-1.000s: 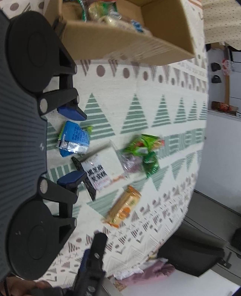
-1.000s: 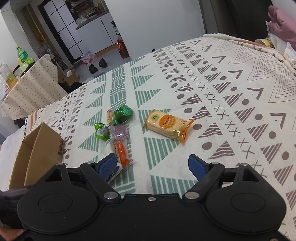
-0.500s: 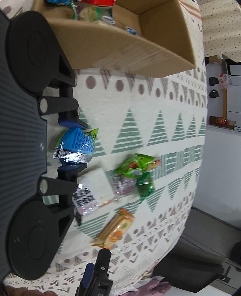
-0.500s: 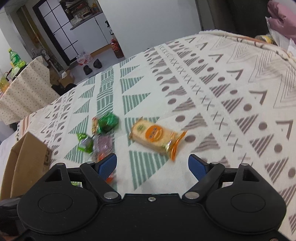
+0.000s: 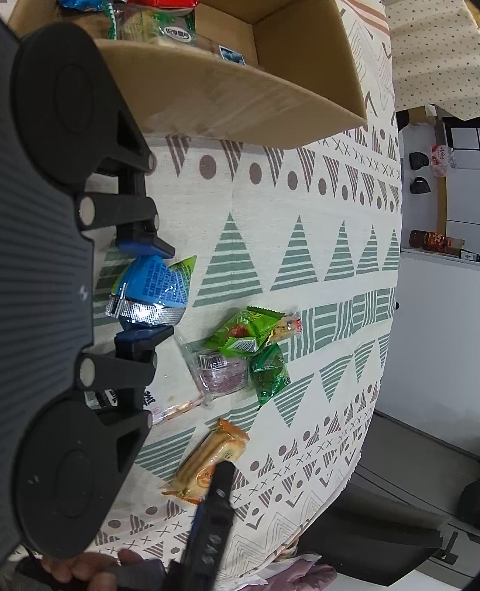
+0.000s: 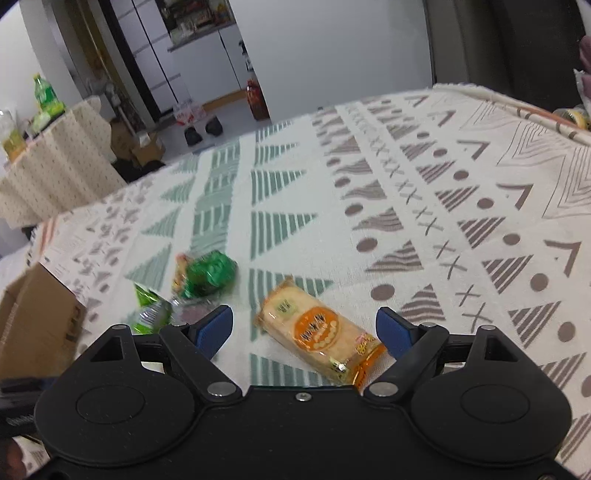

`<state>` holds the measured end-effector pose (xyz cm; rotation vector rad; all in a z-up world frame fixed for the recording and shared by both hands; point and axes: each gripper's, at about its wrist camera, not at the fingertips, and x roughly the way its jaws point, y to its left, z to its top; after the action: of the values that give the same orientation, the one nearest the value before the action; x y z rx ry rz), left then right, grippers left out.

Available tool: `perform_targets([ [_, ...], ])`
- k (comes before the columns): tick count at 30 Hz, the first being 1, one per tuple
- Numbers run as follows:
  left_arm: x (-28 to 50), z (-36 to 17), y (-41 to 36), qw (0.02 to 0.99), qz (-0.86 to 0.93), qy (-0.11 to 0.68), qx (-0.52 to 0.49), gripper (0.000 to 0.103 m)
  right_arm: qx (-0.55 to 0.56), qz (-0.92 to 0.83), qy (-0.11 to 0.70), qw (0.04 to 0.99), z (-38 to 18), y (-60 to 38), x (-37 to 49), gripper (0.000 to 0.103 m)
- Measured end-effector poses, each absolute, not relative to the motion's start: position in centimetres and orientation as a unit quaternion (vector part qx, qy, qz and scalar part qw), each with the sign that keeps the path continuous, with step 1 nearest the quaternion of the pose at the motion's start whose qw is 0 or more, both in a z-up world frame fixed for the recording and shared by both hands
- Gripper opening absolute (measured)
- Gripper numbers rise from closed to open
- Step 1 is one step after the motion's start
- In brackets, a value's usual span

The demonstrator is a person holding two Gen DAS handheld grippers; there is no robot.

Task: Organize snacks
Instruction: 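Grasp the orange-labelled biscuit pack with right tool while left tool holds the candy, then carry candy and biscuit over the cardboard box and open both tools to drop them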

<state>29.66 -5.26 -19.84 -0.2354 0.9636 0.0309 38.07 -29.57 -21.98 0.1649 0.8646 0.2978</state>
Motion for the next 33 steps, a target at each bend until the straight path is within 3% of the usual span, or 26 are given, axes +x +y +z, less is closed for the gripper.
perform_targets([
  [5,29.7,-20.0,-5.3,0.877,0.012,0.465,-0.117,0.037,0.071,0.144,0.459,0.874,-23.8,-29.4,37.6,0.065],
  [6,29.7,-19.9,-5.3,0.877,0.012,0.465,-0.118,0.037,0.056,0.144,0.454,0.878,-23.7,-29.3,37.2,0.050],
  [9,29.5,-19.7,-5.2,0.879,0.010,0.462,-0.121,0.037,0.062,0.141,0.461,0.874,-23.5,-29.7,36.7,0.033],
  [33,24.5,-13.3,-3.7,0.908,-0.016,0.391,-0.148,0.037,0.094,0.149,0.411,0.894,-15.4,-26.9,28.4,0.033],
])
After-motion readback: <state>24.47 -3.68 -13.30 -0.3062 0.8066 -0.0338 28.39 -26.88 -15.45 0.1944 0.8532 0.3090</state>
